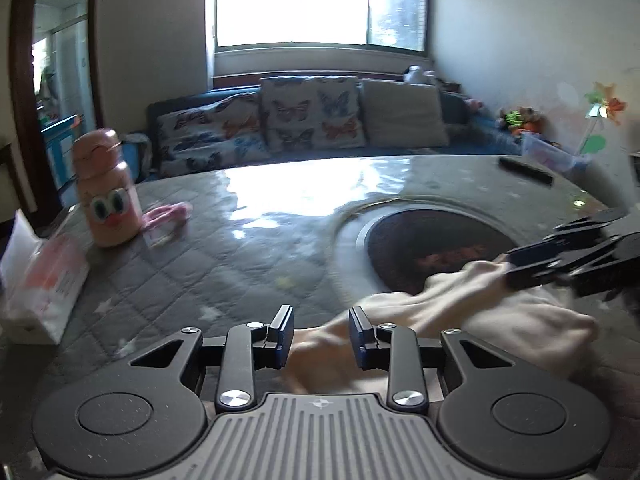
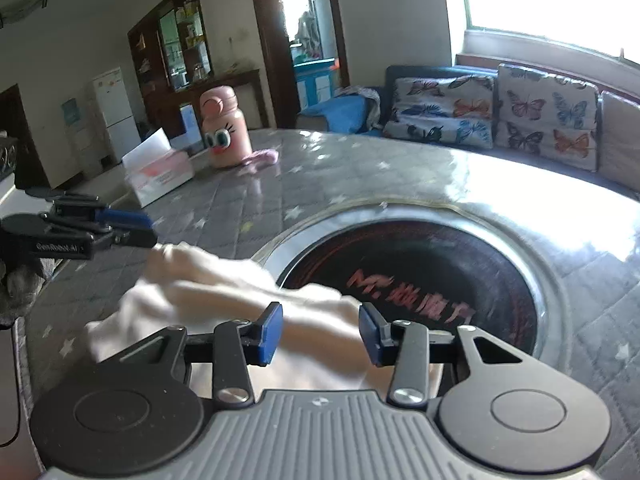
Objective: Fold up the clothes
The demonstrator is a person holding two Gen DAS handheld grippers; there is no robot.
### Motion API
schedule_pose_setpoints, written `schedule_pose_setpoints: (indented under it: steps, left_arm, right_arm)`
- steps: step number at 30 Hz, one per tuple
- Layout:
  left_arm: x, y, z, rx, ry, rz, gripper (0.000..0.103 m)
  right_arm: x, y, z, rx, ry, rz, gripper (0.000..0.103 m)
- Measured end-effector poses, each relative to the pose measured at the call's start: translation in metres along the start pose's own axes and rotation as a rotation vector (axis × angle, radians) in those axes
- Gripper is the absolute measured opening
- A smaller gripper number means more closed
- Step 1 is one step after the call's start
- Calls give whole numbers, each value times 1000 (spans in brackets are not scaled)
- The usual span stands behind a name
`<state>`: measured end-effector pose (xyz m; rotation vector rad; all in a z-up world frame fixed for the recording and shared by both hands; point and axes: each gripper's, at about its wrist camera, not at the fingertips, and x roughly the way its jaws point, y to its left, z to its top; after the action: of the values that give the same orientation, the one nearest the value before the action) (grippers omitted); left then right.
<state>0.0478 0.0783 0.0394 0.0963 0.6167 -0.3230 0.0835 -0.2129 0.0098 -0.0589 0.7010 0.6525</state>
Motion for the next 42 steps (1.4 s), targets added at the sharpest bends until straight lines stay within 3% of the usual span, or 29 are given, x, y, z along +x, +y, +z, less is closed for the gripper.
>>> schedule_pose_setpoints:
  steps: [5,9,15,21,26,30,36,42]
  left_arm:
    - [30,-12,-3,40,66,-13,29]
    - [55,-1,-6,20,122,69,29]
    - [38,-8,-3,23,77,86,29]
    - [13,-52,-1,92,25,-67,29]
    - [21,-89,-17,159,78,-208,30]
    - [26,-95,-28,159,104,-227,30]
    - [22,-82,-30,112,106,-234,29]
    - [19,-81,-35,101,101,-240,29]
  right_arm:
    - [17,-10,-4,74,47,17,39]
    - [26,-14,-7,107,76,5,38]
    - [17,-6,10,69,37,18,38]
    - [48,5,23,-14,96,11,38]
    - [75,11,29,-37,126,-33,38]
    - [78,10,36,-42,119,-47,38]
    - [63,25,42,-85,91,67,38]
    - [97,42,38,-114,152,73,38]
